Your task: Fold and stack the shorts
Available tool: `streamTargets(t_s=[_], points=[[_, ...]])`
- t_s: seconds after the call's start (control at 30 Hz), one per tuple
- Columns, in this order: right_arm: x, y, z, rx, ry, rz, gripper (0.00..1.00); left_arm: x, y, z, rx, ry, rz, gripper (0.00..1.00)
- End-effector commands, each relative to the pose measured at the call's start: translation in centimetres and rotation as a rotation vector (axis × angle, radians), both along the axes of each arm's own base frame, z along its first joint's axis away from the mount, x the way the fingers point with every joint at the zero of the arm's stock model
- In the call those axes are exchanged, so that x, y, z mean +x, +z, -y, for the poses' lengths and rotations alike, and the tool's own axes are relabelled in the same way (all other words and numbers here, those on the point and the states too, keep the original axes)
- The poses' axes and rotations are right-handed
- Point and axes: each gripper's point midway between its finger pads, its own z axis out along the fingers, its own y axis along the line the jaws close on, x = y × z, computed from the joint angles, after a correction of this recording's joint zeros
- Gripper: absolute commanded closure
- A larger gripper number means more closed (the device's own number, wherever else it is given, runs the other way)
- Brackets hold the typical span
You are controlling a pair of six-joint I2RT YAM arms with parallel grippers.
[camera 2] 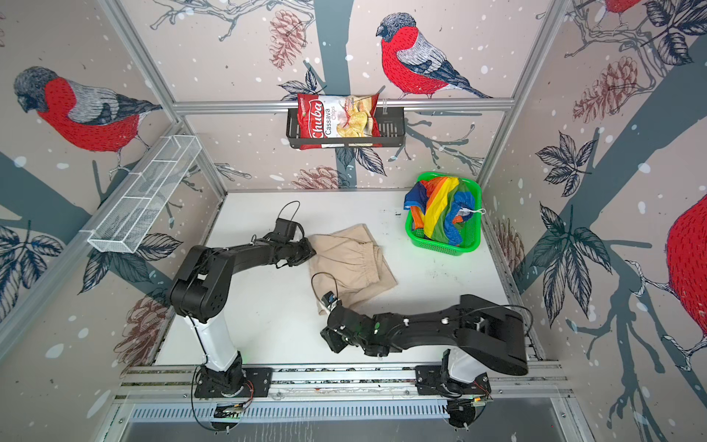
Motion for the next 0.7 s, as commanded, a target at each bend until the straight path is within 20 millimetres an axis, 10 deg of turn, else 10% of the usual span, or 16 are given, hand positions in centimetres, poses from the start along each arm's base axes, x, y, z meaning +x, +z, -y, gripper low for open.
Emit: streamTargets(t_s=[0.0,0.3,0.67], points=[[3.1,2.5,3.0,0.023,-0.096,0.048,0.44,0.3,2.1,-2.0,0.044,0.005,0.038,0.33],[10.5,6.7,13.1,0.254,-0.426,0.052,0.35,-4.4,1.9,-1.6,0.018,-0.041,0.011,0.33],[11.6,6.7,16.6,0.303,-0.506,0.035,0.34,-8.1,-2.5,2.2,-0.034,-0.091,-0.066,0.48]])
